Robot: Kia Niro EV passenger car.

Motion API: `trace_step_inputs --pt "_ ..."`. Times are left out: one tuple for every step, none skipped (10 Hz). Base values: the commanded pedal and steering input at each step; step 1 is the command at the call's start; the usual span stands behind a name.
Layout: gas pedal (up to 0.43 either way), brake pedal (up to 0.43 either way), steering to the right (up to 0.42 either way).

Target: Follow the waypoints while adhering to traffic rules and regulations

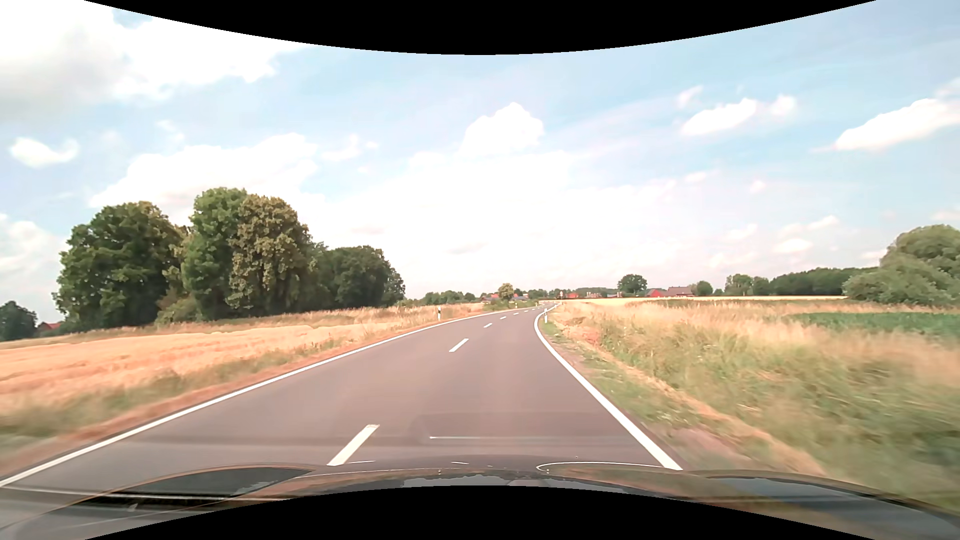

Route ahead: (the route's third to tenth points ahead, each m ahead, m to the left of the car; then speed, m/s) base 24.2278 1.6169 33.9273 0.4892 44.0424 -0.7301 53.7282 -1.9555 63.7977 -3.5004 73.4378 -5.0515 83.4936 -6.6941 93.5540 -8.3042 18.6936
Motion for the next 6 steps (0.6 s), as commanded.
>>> trace_step_inputs --pt "0.220 0.000 0.012" --pt "0.220 0.000 0.016" --pt "0.220 0.000 0.016" --pt "0.197 0.000 0.016" --pt "0.169 0.000 0.015" --pt "0.150 0.000 0.015"
